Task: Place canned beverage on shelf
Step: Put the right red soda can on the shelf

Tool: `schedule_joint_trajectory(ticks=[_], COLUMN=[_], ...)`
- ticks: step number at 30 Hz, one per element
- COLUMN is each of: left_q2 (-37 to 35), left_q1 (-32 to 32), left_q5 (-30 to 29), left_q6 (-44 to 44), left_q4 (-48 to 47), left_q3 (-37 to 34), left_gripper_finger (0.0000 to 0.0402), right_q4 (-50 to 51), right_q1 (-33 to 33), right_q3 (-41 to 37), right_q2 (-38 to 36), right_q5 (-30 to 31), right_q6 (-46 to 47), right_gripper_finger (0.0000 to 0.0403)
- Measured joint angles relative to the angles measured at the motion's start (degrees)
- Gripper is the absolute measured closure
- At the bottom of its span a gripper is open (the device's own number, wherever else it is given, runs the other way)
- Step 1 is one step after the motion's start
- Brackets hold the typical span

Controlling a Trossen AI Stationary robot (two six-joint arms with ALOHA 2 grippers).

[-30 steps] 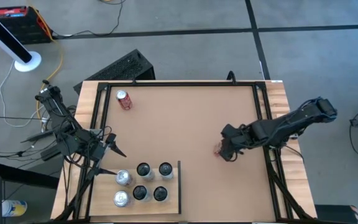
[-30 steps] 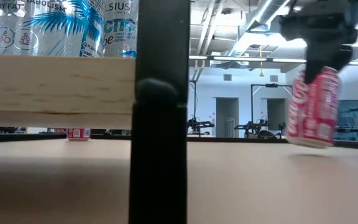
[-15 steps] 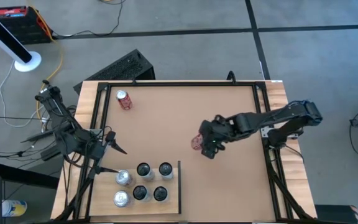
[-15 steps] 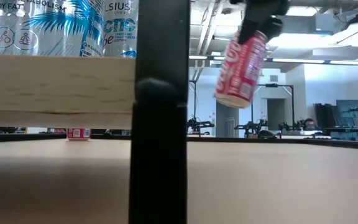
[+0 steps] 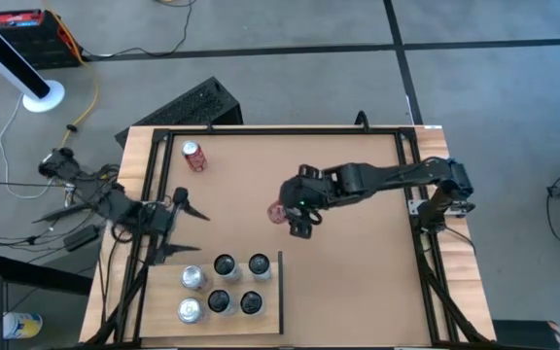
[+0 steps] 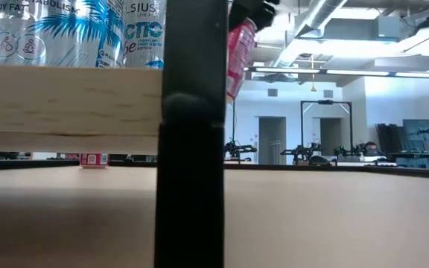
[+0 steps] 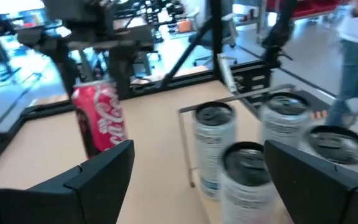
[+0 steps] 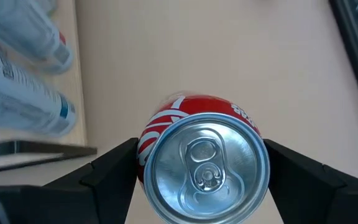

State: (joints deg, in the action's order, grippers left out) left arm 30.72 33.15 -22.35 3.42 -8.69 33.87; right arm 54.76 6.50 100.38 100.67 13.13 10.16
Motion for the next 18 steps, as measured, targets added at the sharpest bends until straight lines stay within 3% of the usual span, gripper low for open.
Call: schedule_joint_trajectory(ticks=[6,11,15,18], left_q2=[2.1,7.3,13.8,18.5], left_q1=[-16.9,-30.2,-36.2,-38.2], left_q5=[16.7,32.1,41.7,43.6], left_q6=[-2.4,-5.8,-7.8,-7.7], left_q4=[2.4,9.8,16.4,22.4], left_q3=[0.0,0.0,0.0,0.0], left_gripper_finger=[0.0058,0.0058,0.0058,0.0058], right_q4=[0.7,-0.3,-2.0,-4.5], right_q1=[-0.4,1.2,3.5,4.8], right_q3=[3.0,3.0,3.1,3.1], right_q2=[-0.3,-1.9,-2.0,-1.9], right_q5=[-0.1,0.0,0.0,-0.1], right_q6=[-1.7,-1.8,-4.0,-5.9], right_gripper_finger=[0.0072,0.0072,0.0071,0.007])
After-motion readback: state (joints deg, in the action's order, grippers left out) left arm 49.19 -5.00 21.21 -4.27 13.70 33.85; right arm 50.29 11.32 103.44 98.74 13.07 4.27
